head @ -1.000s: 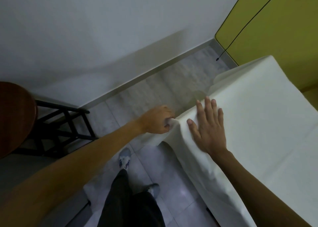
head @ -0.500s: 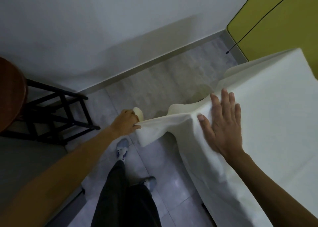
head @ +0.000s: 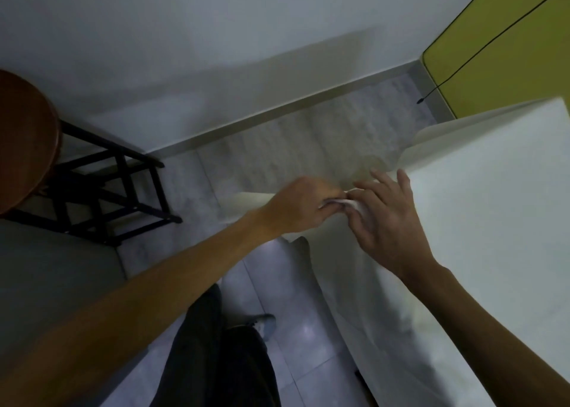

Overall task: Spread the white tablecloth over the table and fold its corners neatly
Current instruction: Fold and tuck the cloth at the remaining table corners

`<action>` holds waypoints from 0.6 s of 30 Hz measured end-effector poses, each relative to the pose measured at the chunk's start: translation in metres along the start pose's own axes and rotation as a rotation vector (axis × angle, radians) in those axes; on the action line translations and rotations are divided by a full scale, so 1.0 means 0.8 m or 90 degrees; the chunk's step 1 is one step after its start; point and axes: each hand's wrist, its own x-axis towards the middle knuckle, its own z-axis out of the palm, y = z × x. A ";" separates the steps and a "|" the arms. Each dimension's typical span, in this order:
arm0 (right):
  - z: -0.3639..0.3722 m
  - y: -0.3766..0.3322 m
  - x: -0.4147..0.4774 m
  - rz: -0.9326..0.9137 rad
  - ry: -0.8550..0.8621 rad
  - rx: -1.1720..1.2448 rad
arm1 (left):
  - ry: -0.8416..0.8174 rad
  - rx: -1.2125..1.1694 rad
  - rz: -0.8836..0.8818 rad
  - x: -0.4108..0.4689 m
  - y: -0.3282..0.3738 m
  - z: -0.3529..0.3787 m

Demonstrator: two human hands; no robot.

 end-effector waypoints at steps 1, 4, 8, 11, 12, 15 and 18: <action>0.006 0.002 -0.001 0.004 0.002 0.016 | -0.003 0.004 -0.009 -0.007 -0.009 0.001; 0.016 0.001 -0.002 0.014 0.006 0.032 | -0.045 0.057 -0.061 -0.041 -0.045 0.010; 0.016 0.001 0.000 0.018 0.000 0.045 | -0.114 0.066 -0.167 -0.067 -0.092 0.017; 0.016 0.003 0.000 0.026 -0.009 0.055 | -0.171 0.076 -0.244 -0.094 -0.125 0.014; 0.016 0.003 0.000 0.026 -0.007 0.058 | -0.168 0.084 -0.253 -0.106 -0.137 0.013; 0.016 0.003 0.001 0.027 0.002 0.068 | -0.164 0.144 -0.322 -0.139 -0.172 0.007; 0.014 0.002 0.001 0.031 0.006 0.079 | -0.168 0.207 -0.457 -0.160 -0.190 -0.007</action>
